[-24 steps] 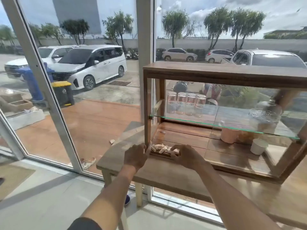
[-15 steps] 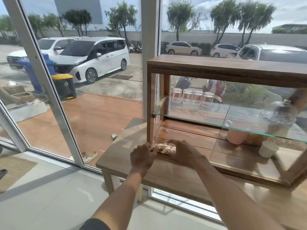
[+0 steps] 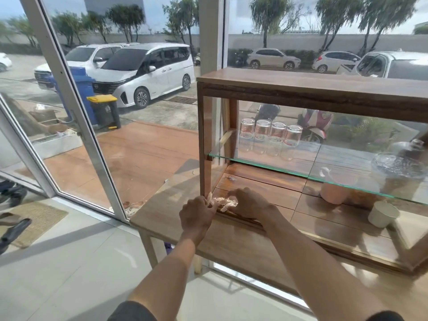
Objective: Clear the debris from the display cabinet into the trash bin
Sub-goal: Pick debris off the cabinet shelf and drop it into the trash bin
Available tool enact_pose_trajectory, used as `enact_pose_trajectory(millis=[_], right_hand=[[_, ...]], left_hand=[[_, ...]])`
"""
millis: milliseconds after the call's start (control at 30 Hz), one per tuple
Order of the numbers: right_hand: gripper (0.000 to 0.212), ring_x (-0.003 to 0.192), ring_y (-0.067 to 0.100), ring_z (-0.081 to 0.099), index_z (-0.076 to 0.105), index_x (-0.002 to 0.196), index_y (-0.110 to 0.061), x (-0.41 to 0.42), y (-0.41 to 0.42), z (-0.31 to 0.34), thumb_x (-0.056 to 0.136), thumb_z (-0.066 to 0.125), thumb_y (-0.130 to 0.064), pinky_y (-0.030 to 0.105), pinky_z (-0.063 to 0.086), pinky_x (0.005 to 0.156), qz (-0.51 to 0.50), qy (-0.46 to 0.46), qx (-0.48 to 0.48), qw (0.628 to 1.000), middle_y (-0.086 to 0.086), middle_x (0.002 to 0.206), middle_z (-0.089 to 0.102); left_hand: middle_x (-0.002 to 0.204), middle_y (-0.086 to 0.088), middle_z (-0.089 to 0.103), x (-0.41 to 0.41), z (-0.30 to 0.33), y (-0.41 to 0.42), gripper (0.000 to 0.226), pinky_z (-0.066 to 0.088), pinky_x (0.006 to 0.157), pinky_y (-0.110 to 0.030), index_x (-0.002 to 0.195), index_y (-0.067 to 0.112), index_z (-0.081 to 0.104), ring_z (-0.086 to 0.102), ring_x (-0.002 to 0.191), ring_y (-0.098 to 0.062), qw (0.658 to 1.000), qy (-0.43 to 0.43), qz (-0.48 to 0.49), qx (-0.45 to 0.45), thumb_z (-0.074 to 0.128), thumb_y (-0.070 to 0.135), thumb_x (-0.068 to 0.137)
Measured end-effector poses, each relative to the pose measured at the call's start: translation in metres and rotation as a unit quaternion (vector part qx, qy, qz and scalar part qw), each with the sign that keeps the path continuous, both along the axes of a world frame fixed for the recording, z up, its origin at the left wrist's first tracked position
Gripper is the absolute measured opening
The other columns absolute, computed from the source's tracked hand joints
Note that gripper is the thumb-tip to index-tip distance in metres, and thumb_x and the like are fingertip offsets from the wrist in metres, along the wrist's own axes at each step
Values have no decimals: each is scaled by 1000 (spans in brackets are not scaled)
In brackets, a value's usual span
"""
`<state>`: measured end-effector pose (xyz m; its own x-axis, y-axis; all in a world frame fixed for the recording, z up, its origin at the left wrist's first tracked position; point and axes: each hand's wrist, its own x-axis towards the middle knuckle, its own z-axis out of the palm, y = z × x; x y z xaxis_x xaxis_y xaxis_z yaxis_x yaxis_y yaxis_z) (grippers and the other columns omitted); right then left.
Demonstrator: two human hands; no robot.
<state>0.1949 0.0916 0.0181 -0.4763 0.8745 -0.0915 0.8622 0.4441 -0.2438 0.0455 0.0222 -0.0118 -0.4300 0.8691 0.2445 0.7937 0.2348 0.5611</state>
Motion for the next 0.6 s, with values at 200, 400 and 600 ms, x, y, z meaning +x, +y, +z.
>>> enact_pose_trajectory(millis=[200,400,600], right_hand=[[39,115,28,64,65,129,-32,-1,5,-9,93,64,-45,39,53,94,11,-11,21,1000,8,132,64],[26,109,22,65,72,115,-32,-3,11,-18,90,68,-40,36,53,89,1,26,25,999,1,126,68],[25,110,22,64,74,112,-26,-2,21,-27,90,71,-38,29,48,82,-1,68,17,998,1,123,70]], left_hand=[[78,0,71,10,1,7,41,38,60,-28,82,12,73,67,74,-23,1000,-19,15,-6,71,54,80],[93,-6,75,16,0,11,22,43,61,-28,96,14,75,71,83,-25,999,13,32,-10,65,32,90],[95,-9,75,18,-3,14,21,45,64,-30,97,13,75,70,87,-28,999,21,43,-18,62,29,93]])
